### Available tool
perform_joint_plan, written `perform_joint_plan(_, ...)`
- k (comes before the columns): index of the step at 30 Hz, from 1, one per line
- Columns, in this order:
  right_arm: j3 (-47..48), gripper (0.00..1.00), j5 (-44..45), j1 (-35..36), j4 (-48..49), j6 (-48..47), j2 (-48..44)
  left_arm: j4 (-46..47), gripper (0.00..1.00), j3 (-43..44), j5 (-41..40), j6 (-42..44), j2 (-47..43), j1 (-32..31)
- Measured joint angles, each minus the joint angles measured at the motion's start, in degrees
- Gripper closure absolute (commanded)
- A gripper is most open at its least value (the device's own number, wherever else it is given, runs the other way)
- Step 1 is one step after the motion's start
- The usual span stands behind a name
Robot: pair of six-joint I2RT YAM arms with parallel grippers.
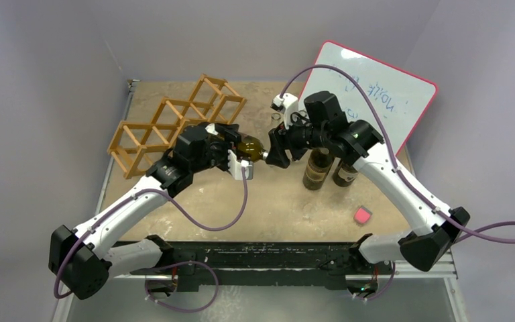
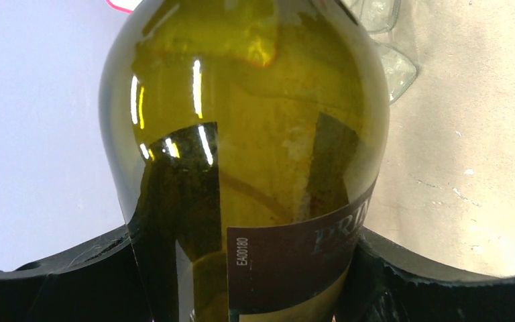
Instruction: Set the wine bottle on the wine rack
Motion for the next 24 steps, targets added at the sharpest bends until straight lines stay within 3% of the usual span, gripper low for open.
perform_joint_plan(5, -0.02, 0.38, -0.85, 0.04, 0.09, -0.57, 0.85, 0.42, 1.0, 0.0, -0.02, 1.36, 0.39, -0.42)
perform_joint_plan(20, -2.47, 0.44, -4.0, 1.14, 0.9, -0.76, 4.48, 0.42, 1.0, 0.0, -1.57, 3.93, 1.38, -2.36)
perform_joint_plan(24, -3.13, 0.56, -4.07, 1.49, 0.98, -0.81, 4.48, 0.35, 1.0, 0.13, -1.73, 4.22, 1.51, -2.47)
